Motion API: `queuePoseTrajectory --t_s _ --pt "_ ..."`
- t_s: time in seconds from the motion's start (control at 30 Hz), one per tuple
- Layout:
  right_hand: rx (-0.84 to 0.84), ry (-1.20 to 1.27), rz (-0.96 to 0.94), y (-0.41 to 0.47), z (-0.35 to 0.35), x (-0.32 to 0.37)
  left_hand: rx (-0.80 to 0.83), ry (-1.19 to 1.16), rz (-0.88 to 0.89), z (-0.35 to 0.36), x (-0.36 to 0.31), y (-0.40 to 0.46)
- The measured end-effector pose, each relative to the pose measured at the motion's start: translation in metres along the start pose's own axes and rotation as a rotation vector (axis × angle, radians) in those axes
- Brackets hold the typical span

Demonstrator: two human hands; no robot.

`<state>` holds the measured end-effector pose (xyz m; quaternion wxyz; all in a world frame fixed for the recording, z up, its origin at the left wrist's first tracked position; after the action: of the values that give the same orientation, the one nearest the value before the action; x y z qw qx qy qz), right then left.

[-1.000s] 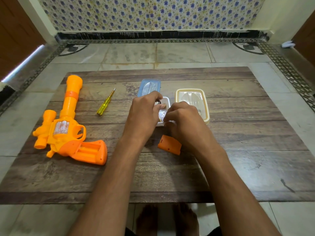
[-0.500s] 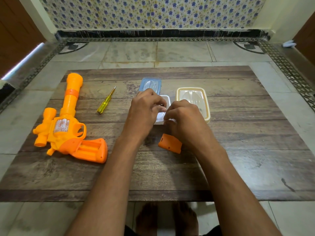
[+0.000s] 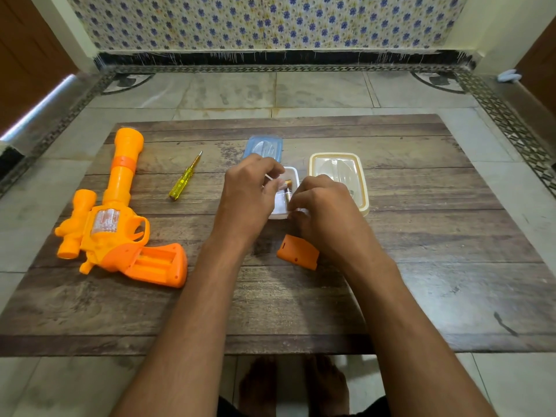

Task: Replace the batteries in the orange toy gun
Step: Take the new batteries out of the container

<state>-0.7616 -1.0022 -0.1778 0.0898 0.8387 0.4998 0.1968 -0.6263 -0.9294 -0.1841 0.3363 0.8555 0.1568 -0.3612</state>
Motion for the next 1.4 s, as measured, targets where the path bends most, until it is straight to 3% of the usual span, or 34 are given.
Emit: queuePoseTrajectory --t_s 0.4,0.8,1.07,1.17,1.27,1.4 --pt "-0.002 0.011 -0.003 -0.001 0.002 -0.001 -0.133 0.055 -0.07 -0.014 0.016 0.004" --pt "-0.003 0.02 0.024 0.001 0.005 -0.002 0.298 0.414 -0.243 -0.021 0.04 0.054" --pt "-0.063 0.031 0.0 0.005 0.01 0.01 0.193 0.424 -0.121 -0.016 0.044 0.047" --pt "-0.132 0.145 0.014 0.004 0.006 0.008 -0.033 0.227 -0.182 -0.028 0.027 0.045" --pt "-0.277 0.249 0.074 0.004 -0.001 0.01 -0.313 -0.171 -0.34 -0.042 0.003 0.036" --pt "-0.464 0.376 0.275 0.004 -0.01 0.012 -0.348 -0.897 -0.543 -0.037 -0.032 0.0"
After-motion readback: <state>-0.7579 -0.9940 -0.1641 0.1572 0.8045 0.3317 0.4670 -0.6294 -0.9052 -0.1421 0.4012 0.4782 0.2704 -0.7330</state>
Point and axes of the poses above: each hand's wrist, its own y-axis towards the middle knuckle, its own z-axis out of the palm, x = y × z, the point moved 1 cm from there along y, towards the middle knuckle, and after that the axes turned 11 degrees about -y, right-handed, at the moved point
